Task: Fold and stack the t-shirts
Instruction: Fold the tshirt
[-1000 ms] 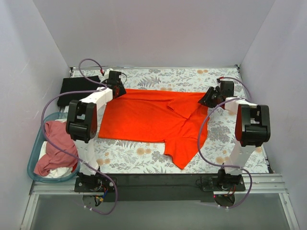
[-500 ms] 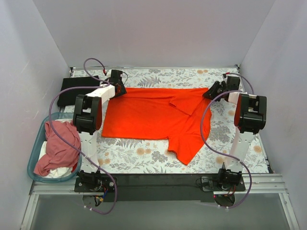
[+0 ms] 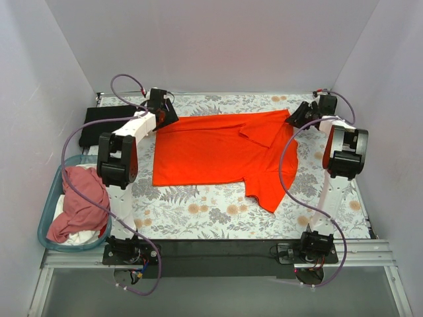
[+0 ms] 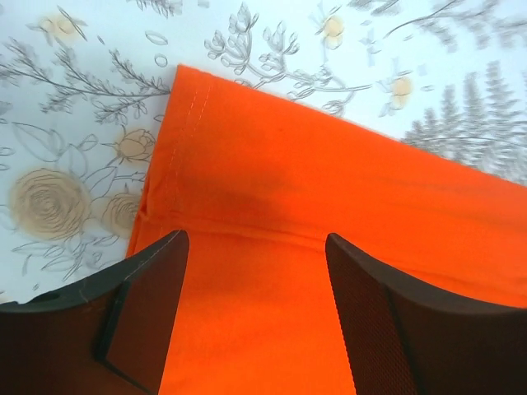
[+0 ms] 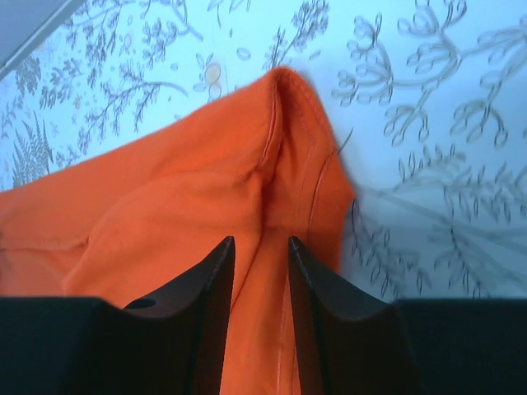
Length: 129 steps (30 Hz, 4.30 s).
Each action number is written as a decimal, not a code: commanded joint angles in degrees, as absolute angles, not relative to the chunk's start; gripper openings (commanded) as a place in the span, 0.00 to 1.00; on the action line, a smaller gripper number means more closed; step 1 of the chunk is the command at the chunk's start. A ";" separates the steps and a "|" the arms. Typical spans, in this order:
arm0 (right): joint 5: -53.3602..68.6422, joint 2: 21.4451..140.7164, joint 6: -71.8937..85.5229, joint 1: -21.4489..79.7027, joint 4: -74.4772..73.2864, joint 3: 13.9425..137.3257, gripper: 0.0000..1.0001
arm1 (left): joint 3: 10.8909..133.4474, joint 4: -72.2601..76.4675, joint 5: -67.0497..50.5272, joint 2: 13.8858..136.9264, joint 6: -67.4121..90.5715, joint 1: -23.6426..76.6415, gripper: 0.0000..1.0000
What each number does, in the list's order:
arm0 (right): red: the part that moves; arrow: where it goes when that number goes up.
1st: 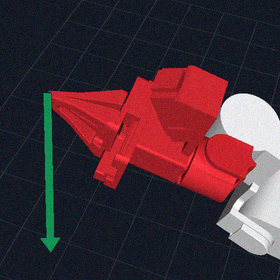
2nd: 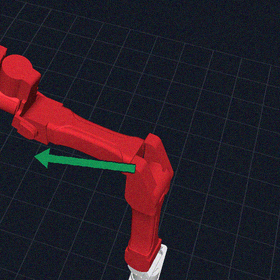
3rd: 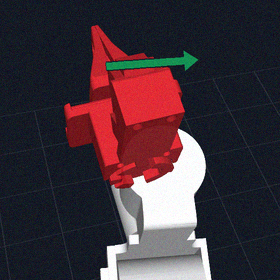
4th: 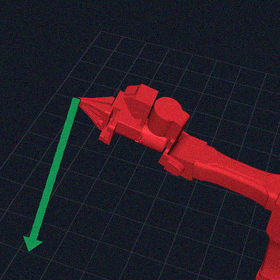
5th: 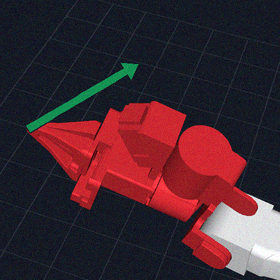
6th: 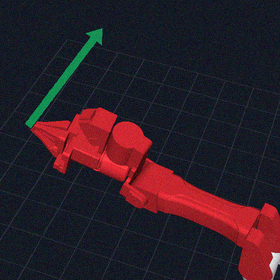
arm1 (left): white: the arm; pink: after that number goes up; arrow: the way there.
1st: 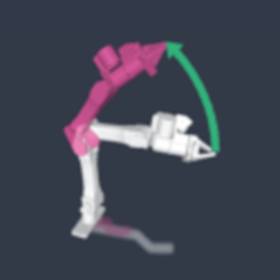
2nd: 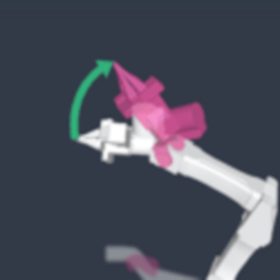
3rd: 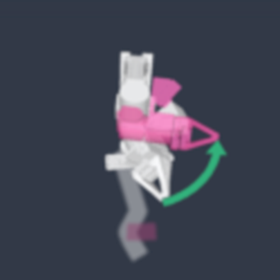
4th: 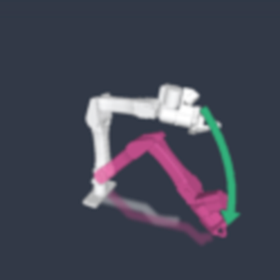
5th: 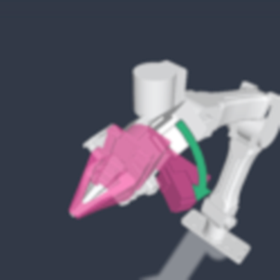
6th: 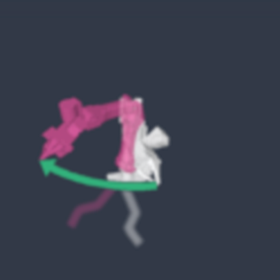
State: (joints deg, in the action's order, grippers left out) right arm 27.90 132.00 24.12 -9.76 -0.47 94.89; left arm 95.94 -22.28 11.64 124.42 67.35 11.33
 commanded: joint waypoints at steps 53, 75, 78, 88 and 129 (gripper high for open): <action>12.55 72.51 16.26 -2.55 -12.93 36.74 0.45 | 40.70 -32.78 20.56 82.18 83.76 16.70 0.08; 15.31 82.27 19.95 -3.87 -20.99 34.19 0.42 | 39.20 -36.56 20.92 78.68 84.90 16.52 0.00; 12.40 78.85 19.43 -4.83 -26.35 32.87 0.43 | 38.67 -39.02 20.13 76.91 85.17 15.82 0.00; 14.67 66.10 22.59 -6.50 -30.68 38.31 0.46 | 42.00 -44.38 17.66 71.36 87.19 15.29 0.16; 29.53 102.48 24.17 -6.15 -3.16 61.70 0.36 | 89.56 -31.02 19.25 117.95 77.70 7.56 0.26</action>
